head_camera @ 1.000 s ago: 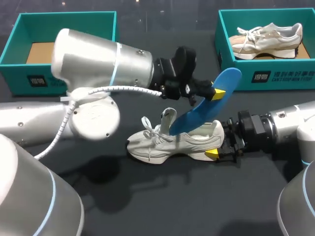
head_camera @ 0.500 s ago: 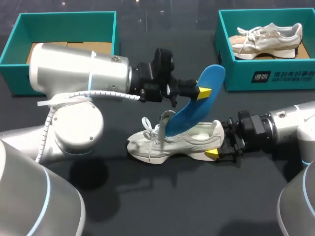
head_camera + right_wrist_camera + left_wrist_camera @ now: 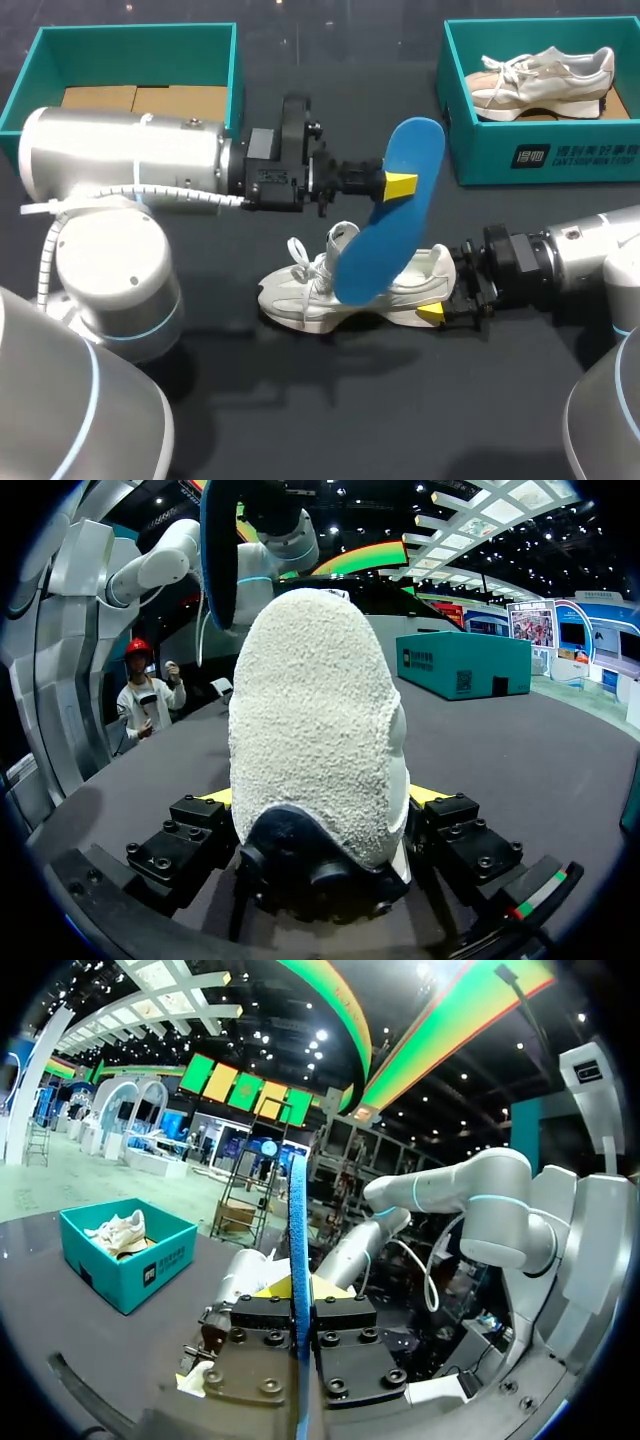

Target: Take the shoe out of the shoebox, open the shoe tongue, remove and reinsert the insole, then place the shoe into the shoebox

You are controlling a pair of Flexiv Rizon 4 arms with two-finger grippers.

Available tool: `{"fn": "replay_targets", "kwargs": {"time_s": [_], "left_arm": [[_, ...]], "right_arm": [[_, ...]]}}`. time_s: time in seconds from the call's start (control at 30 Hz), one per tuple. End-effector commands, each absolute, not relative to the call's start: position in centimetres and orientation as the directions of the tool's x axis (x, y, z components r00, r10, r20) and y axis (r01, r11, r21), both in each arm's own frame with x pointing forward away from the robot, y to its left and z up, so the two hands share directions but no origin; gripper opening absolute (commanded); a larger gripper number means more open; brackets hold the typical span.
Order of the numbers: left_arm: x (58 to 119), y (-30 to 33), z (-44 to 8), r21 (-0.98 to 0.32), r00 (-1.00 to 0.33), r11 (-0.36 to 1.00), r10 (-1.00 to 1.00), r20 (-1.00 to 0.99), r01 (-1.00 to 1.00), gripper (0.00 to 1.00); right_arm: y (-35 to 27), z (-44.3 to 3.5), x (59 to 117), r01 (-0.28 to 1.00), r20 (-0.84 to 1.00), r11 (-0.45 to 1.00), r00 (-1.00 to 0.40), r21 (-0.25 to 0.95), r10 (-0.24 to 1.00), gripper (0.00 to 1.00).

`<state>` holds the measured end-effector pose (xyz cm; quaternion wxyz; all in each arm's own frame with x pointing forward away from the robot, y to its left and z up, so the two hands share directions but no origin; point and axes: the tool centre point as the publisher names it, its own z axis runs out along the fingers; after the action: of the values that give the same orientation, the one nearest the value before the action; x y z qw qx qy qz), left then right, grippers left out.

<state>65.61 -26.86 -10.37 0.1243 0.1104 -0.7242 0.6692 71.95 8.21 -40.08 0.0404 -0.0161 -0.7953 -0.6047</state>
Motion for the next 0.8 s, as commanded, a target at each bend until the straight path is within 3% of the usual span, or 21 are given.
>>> {"fn": "replay_targets", "kwargs": {"time_s": [0.03,0.8], "left_arm": [[64.9,-24.7,-10.5,-0.944,-0.945,0.059,0.004,0.326,-0.325,0.00],[61.6,-22.3,-9.7,-0.914,-0.914,-0.006,0.029,0.405,-0.405,0.00]], "right_arm": [[8.2,-40.1,71.9,0.074,0.084,0.271,-0.996,0.960,-0.023,0.00],[8.2,-40.1,71.9,0.074,0.084,0.271,-0.996,0.960,-0.023,0.00]]}}
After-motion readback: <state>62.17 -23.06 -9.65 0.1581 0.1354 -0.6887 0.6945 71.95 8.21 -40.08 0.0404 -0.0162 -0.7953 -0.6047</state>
